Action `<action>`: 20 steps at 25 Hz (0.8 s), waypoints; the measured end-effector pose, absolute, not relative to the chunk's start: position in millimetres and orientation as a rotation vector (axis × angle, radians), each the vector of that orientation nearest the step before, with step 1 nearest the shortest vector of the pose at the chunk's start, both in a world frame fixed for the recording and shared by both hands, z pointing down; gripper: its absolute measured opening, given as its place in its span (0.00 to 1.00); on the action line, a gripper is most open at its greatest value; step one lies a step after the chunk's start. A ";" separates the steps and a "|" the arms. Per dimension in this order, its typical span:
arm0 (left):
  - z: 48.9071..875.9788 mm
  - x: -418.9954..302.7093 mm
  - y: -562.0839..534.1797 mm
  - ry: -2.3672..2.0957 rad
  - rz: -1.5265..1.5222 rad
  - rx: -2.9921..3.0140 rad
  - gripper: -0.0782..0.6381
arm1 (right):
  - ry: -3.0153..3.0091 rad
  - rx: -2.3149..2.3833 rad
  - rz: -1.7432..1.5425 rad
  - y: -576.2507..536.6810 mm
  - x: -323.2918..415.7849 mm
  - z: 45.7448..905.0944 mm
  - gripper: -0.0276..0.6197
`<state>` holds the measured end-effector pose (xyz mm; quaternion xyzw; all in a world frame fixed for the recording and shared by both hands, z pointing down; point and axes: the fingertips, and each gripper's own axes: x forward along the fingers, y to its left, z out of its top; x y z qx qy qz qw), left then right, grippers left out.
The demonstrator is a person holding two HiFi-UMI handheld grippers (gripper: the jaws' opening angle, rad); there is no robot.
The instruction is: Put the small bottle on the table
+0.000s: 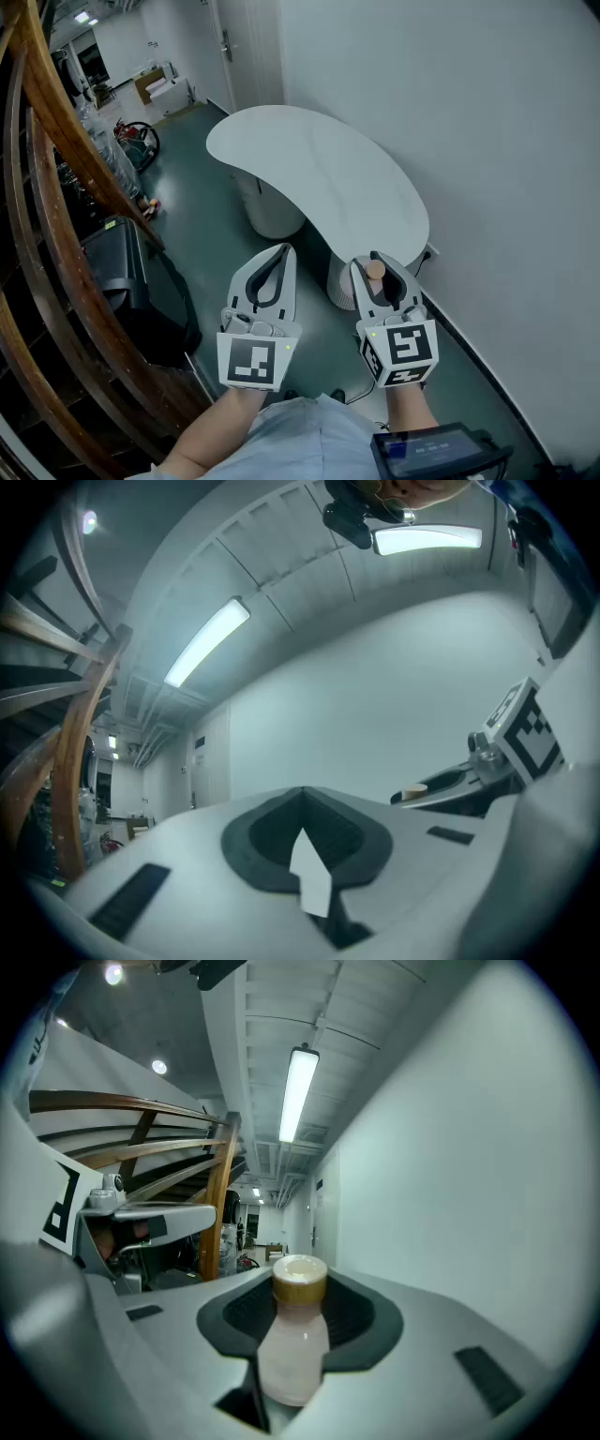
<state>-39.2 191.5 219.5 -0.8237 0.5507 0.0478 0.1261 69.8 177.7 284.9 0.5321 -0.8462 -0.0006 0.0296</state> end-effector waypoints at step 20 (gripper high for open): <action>234.3 -23.4 201.5 1.695 0.117 -2.366 0.11 | -2.673 1.546 0.015 175.8 81.3 295.1 0.23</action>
